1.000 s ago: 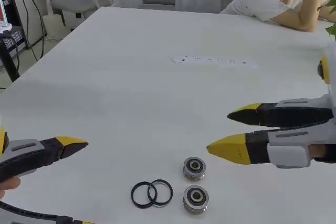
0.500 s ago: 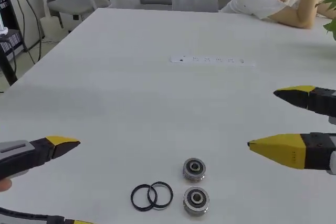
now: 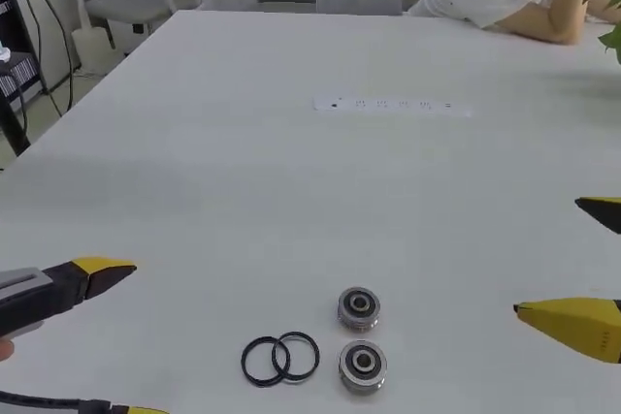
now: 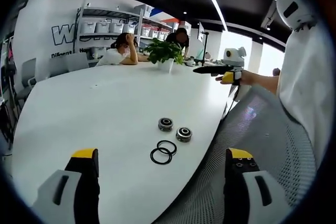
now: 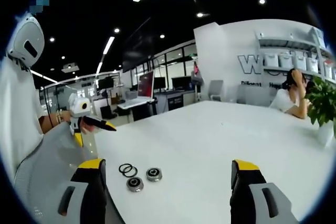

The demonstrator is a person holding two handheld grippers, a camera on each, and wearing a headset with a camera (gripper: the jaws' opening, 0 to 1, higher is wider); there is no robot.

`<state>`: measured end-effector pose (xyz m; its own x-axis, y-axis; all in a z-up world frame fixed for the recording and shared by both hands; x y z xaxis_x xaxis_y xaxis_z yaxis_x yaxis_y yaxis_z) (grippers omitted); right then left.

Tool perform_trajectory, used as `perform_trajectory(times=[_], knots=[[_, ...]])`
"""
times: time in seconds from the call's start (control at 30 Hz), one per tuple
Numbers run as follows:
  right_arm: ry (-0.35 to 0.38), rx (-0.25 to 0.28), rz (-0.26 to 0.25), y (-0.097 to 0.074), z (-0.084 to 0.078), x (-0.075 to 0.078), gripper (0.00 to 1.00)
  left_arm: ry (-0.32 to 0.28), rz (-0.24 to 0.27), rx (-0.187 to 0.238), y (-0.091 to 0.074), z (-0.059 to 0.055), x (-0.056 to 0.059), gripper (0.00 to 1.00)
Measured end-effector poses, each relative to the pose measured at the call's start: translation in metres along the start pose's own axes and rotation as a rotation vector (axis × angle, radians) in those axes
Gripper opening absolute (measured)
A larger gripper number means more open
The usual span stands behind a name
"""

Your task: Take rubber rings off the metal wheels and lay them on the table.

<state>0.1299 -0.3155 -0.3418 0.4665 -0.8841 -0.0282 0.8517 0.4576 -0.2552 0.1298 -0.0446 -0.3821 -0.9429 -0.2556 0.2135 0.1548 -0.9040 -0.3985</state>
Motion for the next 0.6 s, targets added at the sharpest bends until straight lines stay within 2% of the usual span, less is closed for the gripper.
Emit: perform_trajectory(times=[0.23,0.37,0.53,0.6], knots=[[0.000,-0.095,-0.015,-0.001,-0.033,0.000,0.99,-0.024,0.008,0.000,-0.002,-0.007,-0.001,0.99],[-0.031,-0.182,-0.031,-0.003,-0.057,0.000,0.99,-0.033,0.011,-0.008,-0.002,-0.010,-0.001,0.99],[-0.021,-0.231,-0.027,-0.004,-0.069,-0.005,0.99,-0.045,0.012,-0.010,-0.001,-0.014,-0.001,0.99],[-0.013,-0.274,-0.035,-0.005,-0.077,-0.005,0.99,-0.051,0.013,-0.013,0.000,-0.015,0.000,0.99]])
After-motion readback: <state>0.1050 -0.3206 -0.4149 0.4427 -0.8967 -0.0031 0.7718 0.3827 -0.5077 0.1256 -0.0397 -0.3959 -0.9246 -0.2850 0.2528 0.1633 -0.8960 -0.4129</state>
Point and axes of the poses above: the centre of the closed fingertips' face, and the gripper's own axes: y roughly forward along the fingers, x roughly to its right, z roughly out of its top, the point moved 1 cm from there along -y, roughly backward along the fingers, and after that the axes turned 14 degrees about -z, right-handed, at the moved point
